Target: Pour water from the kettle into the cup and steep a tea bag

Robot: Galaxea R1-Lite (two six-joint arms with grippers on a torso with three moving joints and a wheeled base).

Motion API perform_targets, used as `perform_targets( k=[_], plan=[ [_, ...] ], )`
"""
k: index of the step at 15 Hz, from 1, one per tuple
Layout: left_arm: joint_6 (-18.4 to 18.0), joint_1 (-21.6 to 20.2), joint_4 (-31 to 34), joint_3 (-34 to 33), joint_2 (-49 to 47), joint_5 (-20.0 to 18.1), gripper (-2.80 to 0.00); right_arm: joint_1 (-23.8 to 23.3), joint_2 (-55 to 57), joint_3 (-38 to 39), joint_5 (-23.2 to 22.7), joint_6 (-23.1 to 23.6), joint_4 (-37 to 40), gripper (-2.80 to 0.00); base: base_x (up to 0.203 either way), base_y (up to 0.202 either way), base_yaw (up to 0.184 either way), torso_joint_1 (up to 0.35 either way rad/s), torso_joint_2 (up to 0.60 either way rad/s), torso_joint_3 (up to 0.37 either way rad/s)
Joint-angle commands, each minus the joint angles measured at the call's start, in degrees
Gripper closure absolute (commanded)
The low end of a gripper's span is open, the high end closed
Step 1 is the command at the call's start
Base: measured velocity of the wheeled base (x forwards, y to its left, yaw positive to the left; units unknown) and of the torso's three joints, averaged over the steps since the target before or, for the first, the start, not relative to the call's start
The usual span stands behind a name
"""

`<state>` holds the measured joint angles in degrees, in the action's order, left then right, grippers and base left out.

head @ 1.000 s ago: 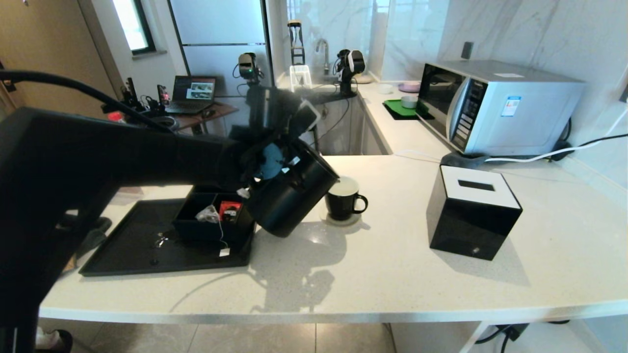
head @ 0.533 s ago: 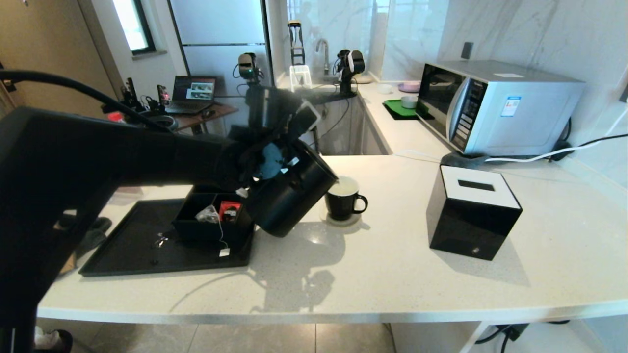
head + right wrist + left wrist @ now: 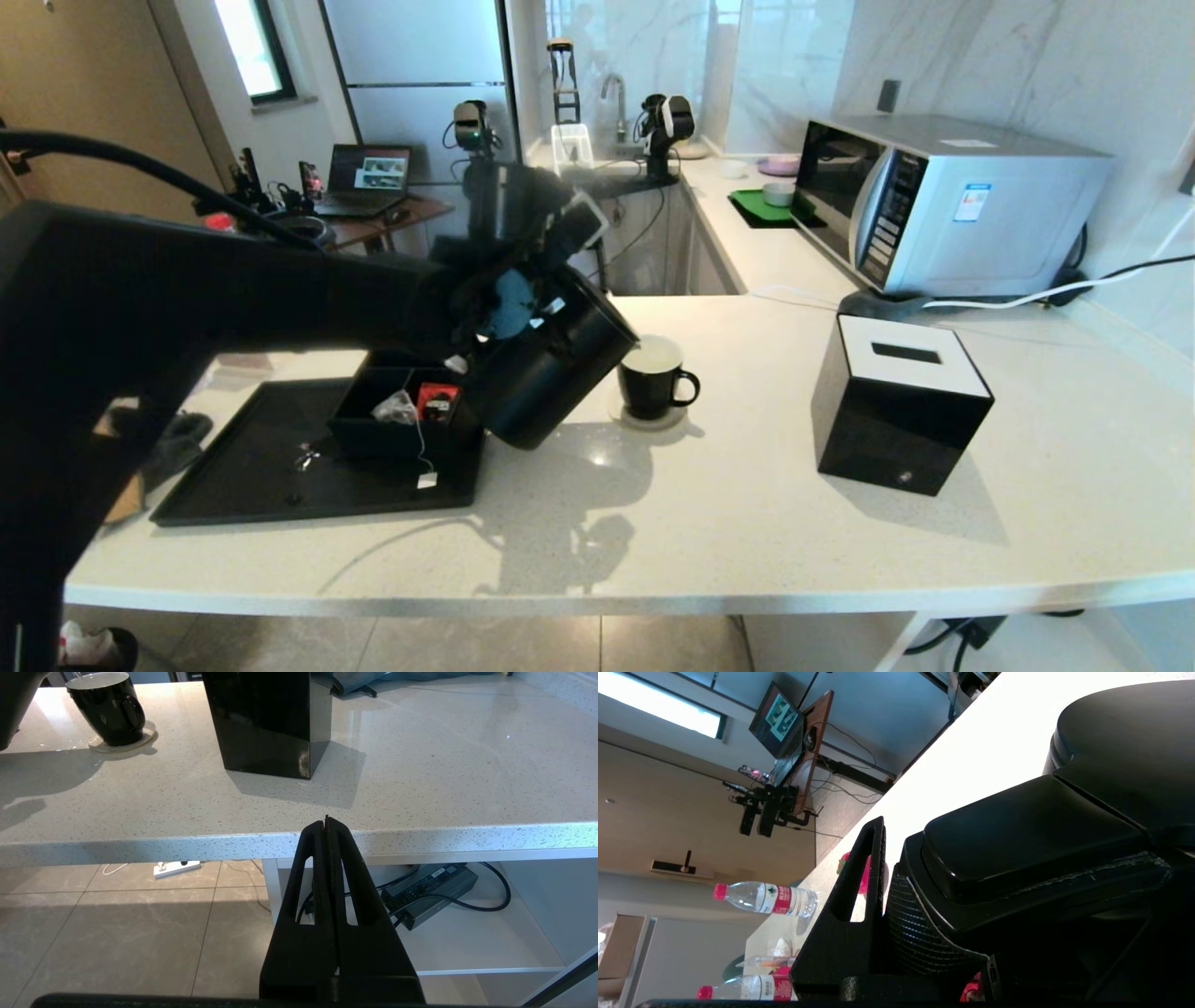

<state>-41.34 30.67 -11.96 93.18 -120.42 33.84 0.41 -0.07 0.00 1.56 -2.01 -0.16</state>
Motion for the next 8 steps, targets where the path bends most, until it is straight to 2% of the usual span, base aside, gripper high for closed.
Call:
perform_targets(
  k=[1,8],
  plan=[
    [-0.59,0.0,-0.08,0.07,-0.08,0.17,0.0,0.02,0.07,0.0,0.02,-0.01,-0.02,0.0,0.0,0.0,0.0,0.0,0.0,0.0],
    [-1.02,-0.17,-0.08,0.07,-0.26,0.17,0.0,0.02,0.07,0.0,0.02,-0.01,-0.02,0.0,0.0,0.0,0.0,0.0,0.0,0.0]
  ],
)
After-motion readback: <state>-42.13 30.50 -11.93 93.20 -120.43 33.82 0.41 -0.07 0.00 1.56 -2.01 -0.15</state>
